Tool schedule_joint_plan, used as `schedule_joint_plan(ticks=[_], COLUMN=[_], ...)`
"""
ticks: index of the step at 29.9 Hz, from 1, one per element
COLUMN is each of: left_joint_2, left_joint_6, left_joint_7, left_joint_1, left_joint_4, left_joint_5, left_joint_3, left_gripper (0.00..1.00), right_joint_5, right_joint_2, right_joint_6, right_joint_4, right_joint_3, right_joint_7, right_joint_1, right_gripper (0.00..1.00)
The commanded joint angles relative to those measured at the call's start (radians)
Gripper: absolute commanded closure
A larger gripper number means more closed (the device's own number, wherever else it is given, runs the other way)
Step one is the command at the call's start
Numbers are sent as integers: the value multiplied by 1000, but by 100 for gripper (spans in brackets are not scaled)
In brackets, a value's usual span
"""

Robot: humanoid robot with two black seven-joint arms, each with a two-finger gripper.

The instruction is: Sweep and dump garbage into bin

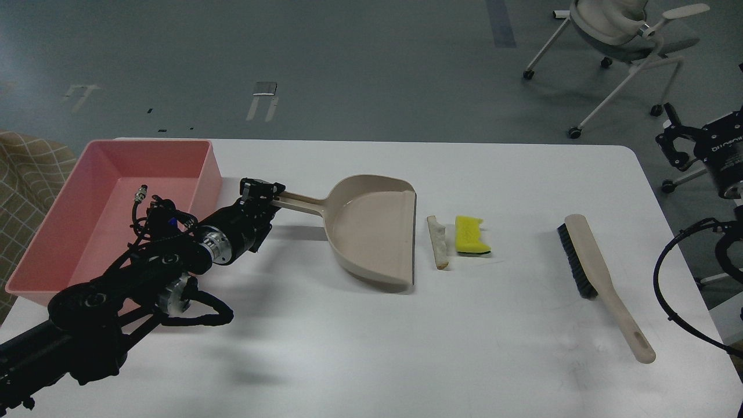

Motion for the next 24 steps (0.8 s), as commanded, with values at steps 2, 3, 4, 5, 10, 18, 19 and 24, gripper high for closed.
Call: schedule_joint_plan(ticks=[2, 3, 4, 5, 10, 18, 19, 24], left_joint_2=[0, 0, 0, 2, 2, 15, 21, 52], left_joint_6=[-1, -1, -1, -1, -1, -12, -19, -25], left_joint_7=[-12, -12, -12, -14, -29, -88, -103, -118], left_joint_1=[2, 0, 0, 0, -3, -9, -11, -18], left_joint_4=[0, 0, 0, 0, 0, -18, -26, -57], left_joint_5=[0, 0, 0, 0, 5, 14, 29, 83], left_joint_3=[2, 2, 1, 2, 2, 2, 1, 1], left_gripper=[80, 80, 80, 80, 81, 91, 93, 95], right_joint_5=[0, 0, 0, 0, 0, 0, -2, -14], right_joint_2=[0, 0, 0, -2, -2, -3, -5, -38], right_joint_6=[0, 0, 0, 0, 0, 0, 0, 0], right_joint_4=[-1, -1, -1, -1, 1, 5, 14, 66], right_joint_3=[0, 0, 0, 0, 0, 2, 2, -8], right_joint_7=[0, 0, 0, 0, 0, 0, 0, 0], right_joint_1=[0, 0, 0, 0, 0, -6, -6, -9], right_gripper=[0, 0, 0, 0, 0, 0, 0, 0])
